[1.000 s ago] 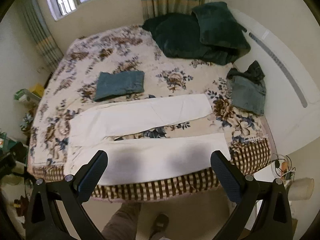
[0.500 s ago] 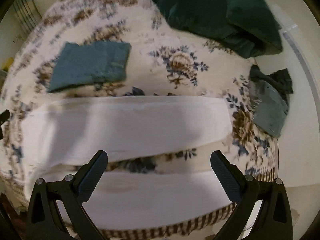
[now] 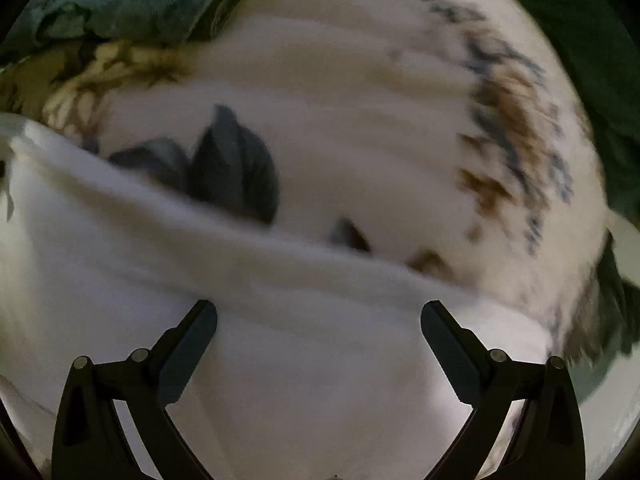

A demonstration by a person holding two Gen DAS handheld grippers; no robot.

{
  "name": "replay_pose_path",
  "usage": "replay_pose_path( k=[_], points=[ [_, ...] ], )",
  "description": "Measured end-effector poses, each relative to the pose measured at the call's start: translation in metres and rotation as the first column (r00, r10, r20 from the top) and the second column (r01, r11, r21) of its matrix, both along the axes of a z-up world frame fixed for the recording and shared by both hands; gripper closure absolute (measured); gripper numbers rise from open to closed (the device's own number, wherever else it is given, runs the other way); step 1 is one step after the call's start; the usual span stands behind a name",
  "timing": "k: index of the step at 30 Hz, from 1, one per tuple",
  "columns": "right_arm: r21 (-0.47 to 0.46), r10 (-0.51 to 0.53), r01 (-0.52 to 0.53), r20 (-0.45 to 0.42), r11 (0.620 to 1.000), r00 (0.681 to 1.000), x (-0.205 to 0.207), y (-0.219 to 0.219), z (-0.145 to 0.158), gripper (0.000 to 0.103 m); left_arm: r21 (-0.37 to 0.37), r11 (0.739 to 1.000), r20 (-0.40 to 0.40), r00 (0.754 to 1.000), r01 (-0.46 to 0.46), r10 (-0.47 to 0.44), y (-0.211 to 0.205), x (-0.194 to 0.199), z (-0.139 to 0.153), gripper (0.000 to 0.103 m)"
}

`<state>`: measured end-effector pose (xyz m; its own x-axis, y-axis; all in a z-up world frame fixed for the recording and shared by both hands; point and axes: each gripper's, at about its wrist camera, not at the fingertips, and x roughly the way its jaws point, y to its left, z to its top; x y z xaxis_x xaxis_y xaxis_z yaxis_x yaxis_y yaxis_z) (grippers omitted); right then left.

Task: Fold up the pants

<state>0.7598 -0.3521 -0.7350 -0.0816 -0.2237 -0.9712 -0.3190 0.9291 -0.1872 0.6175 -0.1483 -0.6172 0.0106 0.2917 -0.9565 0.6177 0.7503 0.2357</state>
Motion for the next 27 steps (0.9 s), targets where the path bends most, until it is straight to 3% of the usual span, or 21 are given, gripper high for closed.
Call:
replay_pose_path(
  k=[4,6,7,9,10,11,12,14,16,22,25,27],
  points=[
    [0.072,0.079,-0.079,0.002,0.994,0.997,0.011,0.000,-0.009,0.001,-0.035,0.998,-0.033,0.998,0.051,-0.052,-0.001,0.003,-0.005,0.002],
    [0.116,0.104,-0.103,0.004,0.988,0.995,0.014,-0.001,-0.010,0.011,-0.059,0.997,-0.062,0.997,0.052,-0.055,0.000,0.006,-0.004,0.006],
    [0.127,0.105,-0.105,0.005,0.986,0.994,0.015,-0.001,-0.010,0.015,-0.077,0.996,-0.075,0.996,0.052,-0.057,0.001,0.008,-0.003,0.017],
    [0.155,0.104,-0.106,0.019,0.982,0.994,0.014,0.001,-0.005,0.048,-0.117,0.991,-0.100,0.992,0.067,-0.079,-0.003,0.003,0.004,0.039],
    [0.164,0.084,-0.088,0.032,0.982,0.996,0.014,0.000,-0.001,0.058,-0.129,0.989,-0.108,0.990,0.076,-0.090,-0.005,0.001,0.008,0.057],
    [0.172,0.066,-0.072,0.042,0.982,0.997,0.014,0.000,0.002,0.075,-0.141,0.986,-0.109,0.989,0.086,-0.102,-0.008,-0.004,0.014,0.074],
    [0.179,0.045,-0.054,0.055,0.982,0.997,0.012,-0.002,0.006,0.081,-0.136,0.987,-0.100,0.990,0.082,-0.096,-0.009,-0.006,0.017,0.077],
    [0.189,0.027,-0.042,0.083,0.981,0.996,0.005,-0.002,0.016,0.085,-0.119,0.990,-0.068,0.995,0.069,-0.077,-0.010,-0.011,0.025,0.088],
    [0.206,0.000,-0.024,0.112,0.978,0.994,0.001,-0.004,0.030,0.086,-0.125,0.991,-0.036,0.998,0.053,-0.058,-0.005,-0.015,0.038,0.092],
    [0.248,-0.065,0.015,0.195,0.969,0.979,-0.029,-0.007,0.078,0.088,-0.218,0.975,0.056,0.997,-0.044,0.058,0.012,-0.033,0.104,0.094],
    [0.246,-0.067,0.008,0.235,0.969,0.970,-0.052,0.004,0.104,0.089,-0.276,0.953,0.074,0.985,-0.128,0.153,0.021,-0.054,0.138,0.094],
    [0.252,-0.078,0.014,0.247,0.968,0.966,-0.063,0.013,0.119,0.089,-0.341,0.915,0.049,0.968,-0.216,0.247,0.032,-0.083,0.163,0.095]
  ],
)
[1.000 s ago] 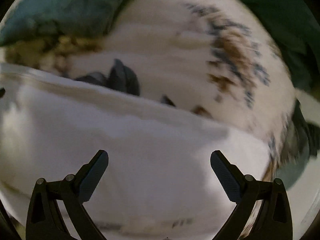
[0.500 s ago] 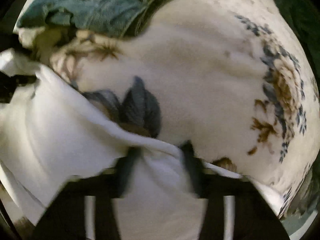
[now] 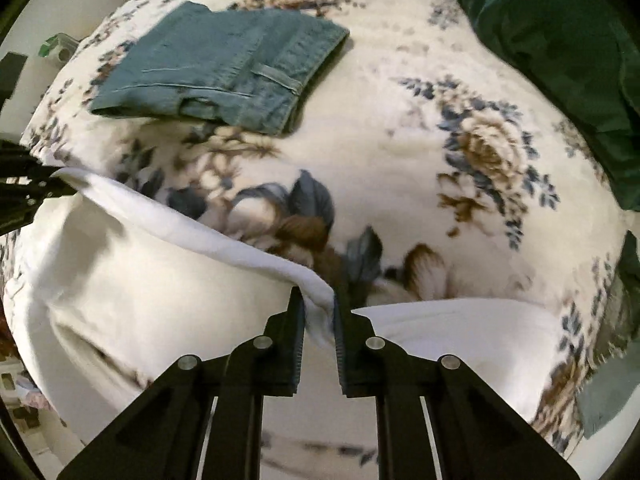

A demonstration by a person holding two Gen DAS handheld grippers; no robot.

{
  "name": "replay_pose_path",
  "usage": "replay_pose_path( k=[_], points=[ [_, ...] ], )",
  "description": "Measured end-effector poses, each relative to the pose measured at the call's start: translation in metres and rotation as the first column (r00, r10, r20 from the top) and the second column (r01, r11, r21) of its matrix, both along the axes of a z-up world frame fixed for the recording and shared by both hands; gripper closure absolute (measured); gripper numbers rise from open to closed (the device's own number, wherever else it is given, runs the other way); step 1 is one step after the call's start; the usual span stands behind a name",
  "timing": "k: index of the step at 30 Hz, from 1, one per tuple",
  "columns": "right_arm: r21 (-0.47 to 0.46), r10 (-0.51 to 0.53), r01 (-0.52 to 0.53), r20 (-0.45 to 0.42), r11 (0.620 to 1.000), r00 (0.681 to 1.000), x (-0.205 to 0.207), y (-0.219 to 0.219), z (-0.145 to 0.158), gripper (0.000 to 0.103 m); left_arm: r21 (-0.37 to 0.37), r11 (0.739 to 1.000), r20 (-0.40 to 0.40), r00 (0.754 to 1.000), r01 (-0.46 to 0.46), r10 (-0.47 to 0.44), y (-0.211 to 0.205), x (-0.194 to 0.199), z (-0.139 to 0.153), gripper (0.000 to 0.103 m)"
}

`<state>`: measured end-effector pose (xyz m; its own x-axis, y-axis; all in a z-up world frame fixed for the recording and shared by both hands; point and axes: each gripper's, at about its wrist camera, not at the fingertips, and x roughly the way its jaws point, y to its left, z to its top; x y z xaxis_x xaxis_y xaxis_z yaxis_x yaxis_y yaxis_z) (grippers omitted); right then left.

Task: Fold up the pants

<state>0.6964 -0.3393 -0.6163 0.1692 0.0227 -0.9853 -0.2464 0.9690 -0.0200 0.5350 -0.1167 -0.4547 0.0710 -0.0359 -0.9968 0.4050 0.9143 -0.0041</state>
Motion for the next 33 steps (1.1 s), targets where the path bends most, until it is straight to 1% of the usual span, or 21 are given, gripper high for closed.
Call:
replay_pose_path(
  k=[1,2,4,6,7,9,10,13,15,17,19,20,21,22,23,24,25,27,29,31,33],
  points=[
    [0.005,-0.014,0.014,0.001,1.000,1.000,-0.013,0.006,0.009,0.089,-0.026,0.999,-0.002,1.000,-0.028,0.028,-0.003,-0.020,0.002,0.095],
    [0.018,-0.025,0.025,-0.002,1.000,1.000,-0.032,0.005,0.014,0.089,-0.052,0.997,0.006,0.998,-0.063,0.063,0.002,-0.047,0.016,0.095],
    [0.039,-0.041,0.042,-0.018,0.998,0.999,-0.080,0.017,0.029,0.089,-0.107,0.985,-0.018,0.991,-0.134,0.133,-0.001,-0.076,0.013,0.095],
    [0.023,-0.026,0.027,-0.032,0.999,0.999,-0.121,0.027,0.028,0.089,-0.134,0.964,-0.063,0.973,-0.229,0.223,0.006,-0.120,0.011,0.095],
    [0.005,-0.009,0.009,-0.048,1.000,0.999,-0.148,0.032,0.020,0.089,-0.131,0.960,-0.070,0.968,-0.249,0.242,0.006,-0.139,0.005,0.095],
    [-0.031,0.024,-0.027,-0.086,0.999,0.996,-0.192,0.043,-0.001,0.089,-0.079,0.954,-0.108,0.954,-0.289,0.280,0.011,-0.179,-0.027,0.095],
    [-0.045,0.029,-0.034,-0.102,0.998,0.994,-0.209,0.045,-0.011,0.089,-0.075,0.940,-0.156,0.935,-0.334,0.320,0.016,-0.196,-0.048,0.095],
    [-0.071,0.018,-0.031,-0.180,0.997,0.984,-0.246,0.054,-0.049,0.089,-0.056,0.911,-0.214,0.896,-0.409,0.389,0.034,-0.222,-0.097,0.095],
    [-0.128,0.015,-0.039,-0.186,0.991,0.982,-0.263,0.059,-0.068,0.087,-0.080,0.890,-0.217,0.879,-0.449,0.424,0.043,-0.227,-0.126,0.094],
    [-0.143,-0.020,-0.007,-0.185,0.990,0.982,-0.267,0.059,-0.072,0.085,-0.093,0.880,-0.199,0.874,-0.466,0.442,0.044,-0.227,-0.135,0.092],
    [-0.133,-0.080,0.053,-0.202,0.990,0.976,-0.267,0.054,-0.069,0.083,-0.096,0.874,-0.188,0.871,-0.476,0.453,0.042,-0.229,-0.131,0.091],
    [-0.125,-0.101,0.076,-0.206,0.989,0.973,-0.268,0.052,-0.066,0.078,-0.099,0.873,-0.175,0.872,-0.478,0.457,0.042,-0.230,-0.126,0.087],
    [-0.108,-0.121,0.101,-0.206,0.989,0.971,-0.269,0.049,-0.060,0.065,-0.090,0.876,-0.137,0.877,-0.473,0.460,0.041,-0.233,-0.118,0.081],
    [-0.068,-0.151,0.140,-0.211,0.988,0.966,-0.273,0.045,-0.052,0.055,-0.080,0.877,-0.113,0.879,-0.473,0.464,0.043,-0.237,-0.111,0.062],
    [-0.013,-0.185,0.187,-0.218,0.982,0.958,-0.278,0.040,-0.042,0.033,-0.082,0.875,-0.102,0.877,-0.477,0.469,0.044,-0.240,-0.106,0.045],
    [0.041,-0.220,0.234,-0.222,0.971,0.950,-0.285,0.034,-0.031,0.018,-0.086,0.870,-0.076,0.874,-0.485,0.479,0.046,-0.244,-0.097,0.036],
    [0.066,-0.248,0.268,-0.222,0.961,0.943,-0.291,0.030,-0.022,0.013,-0.088,0.870,-0.047,0.875,-0.485,0.482,0.048,-0.247,-0.089,0.025],
    [0.120,-0.329,0.363,-0.235,0.924,0.915,-0.304,0.013,-0.006,0.011,-0.091,0.869,0.034,0.871,-0.487,0.491,0.052,-0.254,-0.068,0.022],
    [0.176,-0.435,0.478,-0.237,0.860,0.869,-0.313,-0.011,0.008,0.011,-0.087,0.863,0.073,0.860,-0.498,0.504,0.058,-0.260,-0.056,0.010],
    [0.184,-0.577,0.621,-0.244,0.762,0.780,-0.321,-0.046,0.017,0.011,-0.067,0.846,0.100,0.840,-0.529,0.533,0.061,-0.255,-0.049,0.010],
    [0.149,-0.698,0.733,-0.229,0.663,0.678,-0.325,-0.085,0.014,0.011,-0.016,0.828,0.138,0.819,-0.561,0.557,0.058,-0.251,-0.052,0.010]
  ],
)
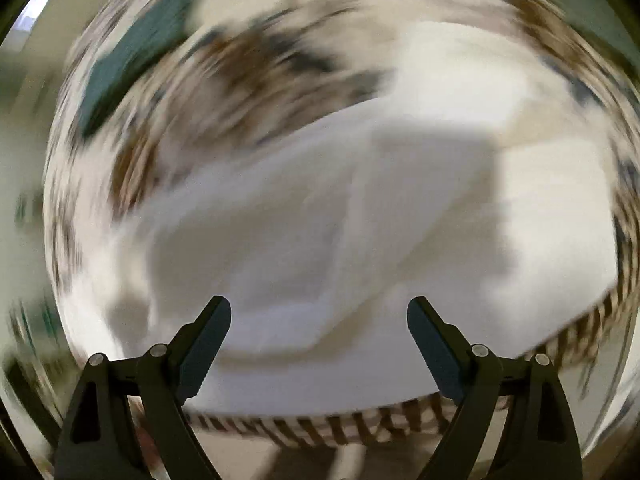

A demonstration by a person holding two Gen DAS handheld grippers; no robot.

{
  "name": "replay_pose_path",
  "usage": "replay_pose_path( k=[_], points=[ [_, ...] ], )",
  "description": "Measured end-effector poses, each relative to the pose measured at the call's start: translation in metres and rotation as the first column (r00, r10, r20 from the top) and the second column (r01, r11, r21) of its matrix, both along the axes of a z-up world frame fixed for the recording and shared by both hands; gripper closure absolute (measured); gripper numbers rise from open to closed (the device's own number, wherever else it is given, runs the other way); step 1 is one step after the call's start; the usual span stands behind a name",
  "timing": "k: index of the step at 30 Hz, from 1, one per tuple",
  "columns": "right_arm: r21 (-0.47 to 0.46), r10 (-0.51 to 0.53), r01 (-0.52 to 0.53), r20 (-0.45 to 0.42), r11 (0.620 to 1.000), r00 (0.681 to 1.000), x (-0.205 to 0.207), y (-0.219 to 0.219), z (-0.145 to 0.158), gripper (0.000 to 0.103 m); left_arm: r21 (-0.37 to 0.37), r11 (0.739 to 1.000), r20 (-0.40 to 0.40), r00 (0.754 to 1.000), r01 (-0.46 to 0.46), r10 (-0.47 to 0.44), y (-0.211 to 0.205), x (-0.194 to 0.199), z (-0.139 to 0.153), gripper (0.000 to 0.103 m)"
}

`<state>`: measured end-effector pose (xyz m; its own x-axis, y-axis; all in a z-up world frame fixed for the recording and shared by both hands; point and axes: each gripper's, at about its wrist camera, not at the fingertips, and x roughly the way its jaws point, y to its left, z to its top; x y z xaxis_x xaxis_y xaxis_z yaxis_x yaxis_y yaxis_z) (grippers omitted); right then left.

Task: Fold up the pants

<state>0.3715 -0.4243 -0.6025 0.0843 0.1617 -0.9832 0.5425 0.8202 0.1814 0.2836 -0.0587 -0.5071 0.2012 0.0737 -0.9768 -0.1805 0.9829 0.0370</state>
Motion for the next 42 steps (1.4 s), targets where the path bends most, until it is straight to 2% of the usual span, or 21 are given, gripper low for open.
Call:
replay_pose_path(
  k=[4,5,8,10,11,12,16,19,21,23,25,27,30,32,33,35,37,38,39,41,42],
  points=[
    [-0.034,-0.106,0.105,-0.042,0.994,0.993,0.031,-0.043,-0.025,0.011,0.091,0.993,-0.013,0.997,-0.071,0.073,0.005,0.010,-0.019,0.010],
    [-0.011,-0.082,0.082,-0.048,0.997,0.995,0.039,-0.043,-0.034,0.011,0.096,0.992,-0.024,0.996,-0.079,0.081,0.004,0.012,-0.030,0.010],
    [-0.073,0.021,-0.030,-0.114,0.997,0.993,0.054,-0.036,-0.056,0.012,0.099,0.991,-0.060,0.994,-0.086,0.093,0.004,0.005,-0.040,0.010],
    [-0.181,0.057,-0.080,-0.131,0.980,0.990,0.042,-0.032,-0.051,0.047,0.111,0.991,-0.079,0.993,-0.075,0.084,0.001,-0.001,-0.043,0.010],
    [-0.202,0.034,-0.057,-0.113,0.978,0.993,0.031,-0.036,-0.044,0.069,0.116,0.991,-0.085,0.994,-0.060,0.070,-0.001,-0.004,-0.045,0.010],
    [-0.183,-0.025,0.012,-0.069,0.983,0.997,0.008,-0.047,-0.033,0.076,0.126,0.991,-0.089,0.994,-0.049,0.061,-0.003,-0.006,-0.045,0.010],
    [-0.076,-0.249,0.244,-0.070,0.967,0.966,-0.080,-0.087,-0.019,0.076,0.152,0.988,-0.096,0.995,-0.012,0.027,-0.012,-0.015,-0.038,0.010],
    [0.114,-0.387,0.392,-0.063,0.913,0.920,-0.141,-0.104,-0.022,0.069,0.160,0.987,-0.097,0.995,0.002,0.013,-0.017,-0.018,-0.038,0.010],
    [0.188,-0.438,0.433,-0.020,0.881,0.899,-0.159,-0.111,-0.023,0.049,0.166,0.986,-0.096,0.995,-0.001,0.017,-0.020,-0.020,-0.040,0.010],
    [0.226,-0.467,0.450,0.024,0.864,0.884,-0.172,-0.117,-0.024,0.047,0.172,0.985,-0.094,0.995,-0.018,0.035,-0.020,-0.020,-0.041,0.010],
    [0.242,-0.455,0.435,0.031,0.867,0.890,-0.169,-0.122,-0.026,0.047,0.169,0.985,-0.095,0.994,-0.038,0.055,-0.022,-0.022,-0.042,0.010],
    [0.204,-0.417,0.401,0.040,0.893,0.908,-0.166,-0.134,-0.030,0.047,0.167,0.984,-0.095,0.992,-0.062,0.079,-0.023,-0.025,-0.041,0.010],
    [0.073,-0.292,0.286,0.103,0.956,0.951,-0.161,-0.118,0.000,0.046,0.176,0.982,-0.095,0.991,-0.075,0.093,-0.024,-0.030,-0.038,0.010],
    [-0.031,-0.208,0.213,0.115,0.977,0.971,-0.128,-0.115,0.016,0.036,0.183,0.981,-0.093,0.992,-0.068,0.086,-0.026,-0.032,-0.036,0.010],
    [-0.096,-0.139,0.151,0.117,0.984,0.983,-0.125,-0.102,0.022,0.036,0.193,0.980,-0.091,0.993,-0.058,0.077,-0.028,-0.033,-0.035,0.010],
    [-0.210,0.007,0.005,0.058,0.978,0.998,-0.076,-0.084,0.015,0.036,0.207,0.978,-0.091,0.994,-0.035,0.055,-0.032,-0.034,-0.035,0.010],
    [-0.344,0.146,-0.157,-0.057,0.926,0.988,-0.043,-0.060,-0.002,0.045,0.210,0.977,-0.088,0.995,-0.024,0.043,-0.035,-0.034,-0.035,0.010],
    [-0.373,0.143,-0.161,-0.074,0.914,0.987,-0.043,-0.060,-0.004,0.078,0.212,0.977,-0.087,0.995,-0.020,0.039,-0.036,-0.033,-0.034,0.010],
    [-0.376,0.106,-0.121,-0.060,0.919,0.993,-0.050,-0.065,0.000,0.090,0.212,0.977,-0.084,0.996,-0.020,0.039,-0.036,-0.033,-0.033,0.010],
    [-0.274,-0.092,0.108,0.070,0.956,0.993,-0.084,-0.097,0.021,0.093,0.203,0.979,-0.074,0.996,-0.025,0.041,-0.036,-0.033,-0.030,0.010],
    [-0.243,-0.184,0.204,0.103,0.948,0.977,-0.105,-0.112,0.029,0.093,0.195,0.980,-0.065,0.997,-0.027,0.040,-0.037,-0.035,-0.028,0.010]
  ],
)
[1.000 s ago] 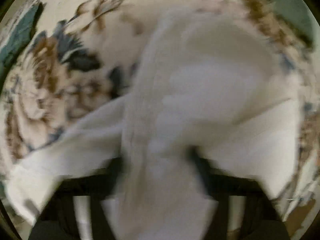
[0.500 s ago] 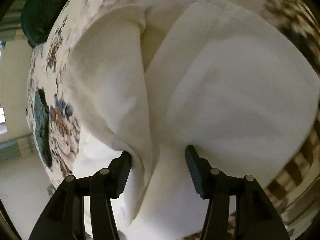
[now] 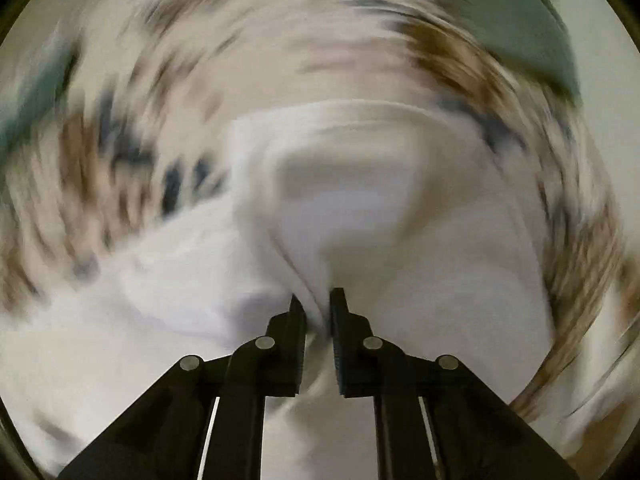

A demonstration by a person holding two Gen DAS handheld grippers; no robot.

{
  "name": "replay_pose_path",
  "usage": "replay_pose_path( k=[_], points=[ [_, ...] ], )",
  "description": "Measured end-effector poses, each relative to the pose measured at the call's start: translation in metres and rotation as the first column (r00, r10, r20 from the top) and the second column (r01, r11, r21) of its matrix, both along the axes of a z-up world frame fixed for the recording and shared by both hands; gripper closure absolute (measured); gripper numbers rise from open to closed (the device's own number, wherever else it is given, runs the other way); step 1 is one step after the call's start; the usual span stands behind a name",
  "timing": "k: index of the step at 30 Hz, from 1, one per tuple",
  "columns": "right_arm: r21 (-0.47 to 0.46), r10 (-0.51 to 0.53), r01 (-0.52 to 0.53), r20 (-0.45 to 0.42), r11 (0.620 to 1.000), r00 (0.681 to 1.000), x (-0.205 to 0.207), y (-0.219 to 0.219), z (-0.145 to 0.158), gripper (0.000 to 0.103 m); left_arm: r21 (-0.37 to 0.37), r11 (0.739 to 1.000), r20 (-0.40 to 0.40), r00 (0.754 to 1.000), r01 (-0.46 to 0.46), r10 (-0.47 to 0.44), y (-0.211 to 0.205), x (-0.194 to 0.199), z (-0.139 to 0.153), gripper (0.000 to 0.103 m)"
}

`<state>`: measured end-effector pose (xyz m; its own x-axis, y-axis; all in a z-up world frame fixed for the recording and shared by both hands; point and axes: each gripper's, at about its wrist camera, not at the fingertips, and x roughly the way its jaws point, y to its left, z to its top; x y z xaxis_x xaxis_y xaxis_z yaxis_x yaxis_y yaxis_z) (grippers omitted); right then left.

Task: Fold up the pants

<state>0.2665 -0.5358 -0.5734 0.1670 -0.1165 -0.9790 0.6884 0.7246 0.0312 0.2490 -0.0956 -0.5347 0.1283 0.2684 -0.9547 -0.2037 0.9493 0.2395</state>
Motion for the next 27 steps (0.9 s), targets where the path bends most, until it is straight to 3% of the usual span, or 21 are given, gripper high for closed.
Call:
replay_pose_path(
  k=[2,3,4,6,7,11,12,13,14,15,17,19,21,23,24,25,26,27],
  points=[
    [0.138,-0.217,0.209,0.052,0.968,0.975,-0.060,-0.030,0.005,0.093,-0.006,1.000,0.001,1.000,0.006,-0.006,-0.001,-0.001,-0.001,0.010],
    [0.230,-0.305,0.287,0.044,0.930,0.951,-0.085,-0.040,-0.002,0.092,-0.014,1.000,-0.001,1.000,0.009,-0.009,-0.003,-0.002,-0.003,0.010],
    [0.364,-0.395,0.361,0.022,0.858,0.918,-0.114,-0.052,-0.017,0.091,-0.021,1.000,-0.005,1.000,0.009,-0.009,-0.003,-0.003,-0.005,0.010],
    [0.490,-0.470,0.406,0.007,0.771,0.883,-0.137,-0.055,-0.036,0.084,-0.038,0.999,-0.022,1.000,0.003,-0.004,-0.004,-0.005,-0.010,0.010],
    [0.533,-0.487,0.398,0.030,0.747,0.873,-0.146,-0.055,-0.042,0.080,-0.048,0.999,-0.026,1.000,-0.003,0.001,-0.004,-0.005,-0.011,0.010],
    [0.550,-0.429,0.314,0.090,0.774,0.899,-0.150,-0.049,-0.049,0.049,-0.077,0.997,-0.001,1.000,-0.022,0.022,0.004,-0.008,-0.008,0.010],
    [0.537,-0.402,0.295,0.090,0.790,0.911,-0.129,-0.043,-0.058,0.049,-0.080,0.996,0.005,1.000,-0.030,0.030,0.007,-0.009,-0.007,0.010],
    [0.497,-0.362,0.278,0.080,0.822,0.929,-0.115,-0.037,-0.063,0.051,-0.083,0.996,0.007,0.999,-0.034,0.035,0.010,-0.009,-0.008,0.010],
    [0.455,-0.325,0.256,0.078,0.853,0.942,-0.104,-0.034,-0.061,0.082,-0.090,0.995,0.008,0.999,-0.046,0.047,0.015,-0.011,-0.008,0.010],
    [0.389,-0.245,0.196,0.079,0.900,0.966,-0.098,-0.026,-0.048,0.099,-0.094,0.994,0.006,0.998,-0.054,0.055,0.018,-0.012,-0.009,0.010],
    [0.259,-0.176,0.136,0.140,0.956,0.974,-0.097,-0.014,-0.009,0.099,-0.107,0.991,0.004,0.997,-0.074,0.075,0.026,-0.015,-0.009,0.010],
    [0.155,-0.133,0.107,0.172,0.982,0.976,-0.106,-0.001,0.023,0.099,-0.133,0.987,0.011,0.995,-0.093,0.095,0.034,-0.020,-0.008,0.010],
    [0.172,-0.175,0.158,0.089,0.972,0.981,-0.112,0.005,0.010,0.099,-0.154,0.982,0.021,0.994,-0.104,0.109,0.043,-0.024,-0.009,0.010],
    [0.246,-0.202,0.198,-0.008,0.949,0.979,-0.096,0.009,-0.025,0.094,-0.175,0.976,0.014,0.991,-0.129,0.134,0.053,-0.028,-0.013,0.010],
    [0.320,-0.223,0.229,-0.057,0.919,0.973,-0.095,0.009,-0.045,0.091,-0.185,0.972,0.011,0.989,-0.142,0.146,0.058,-0.029,-0.014,0.010],
    [0.413,-0.270,0.276,-0.074,0.868,0.960,-0.099,0.010,-0.061,0.091,-0.196,0.968,0.008,0.987,-0.154,0.159,0.063,-0.030,-0.015,0.010],
    [0.445,-0.303,0.297,-0.060,0.845,0.951,-0.102,0.013,-0.064,0.088,-0.204,0.964,0.007,0.985,-0.168,0.173,0.071,-0.032,-0.015,0.010],
    [0.450,-0.319,0.302,-0.041,0.840,0.947,-0.101,0.017,-0.063,0.079,-0.214,0.960,0.010,0.982,-0.183,0.189,0.081,-0.033,-0.015,0.010]
  ],
)
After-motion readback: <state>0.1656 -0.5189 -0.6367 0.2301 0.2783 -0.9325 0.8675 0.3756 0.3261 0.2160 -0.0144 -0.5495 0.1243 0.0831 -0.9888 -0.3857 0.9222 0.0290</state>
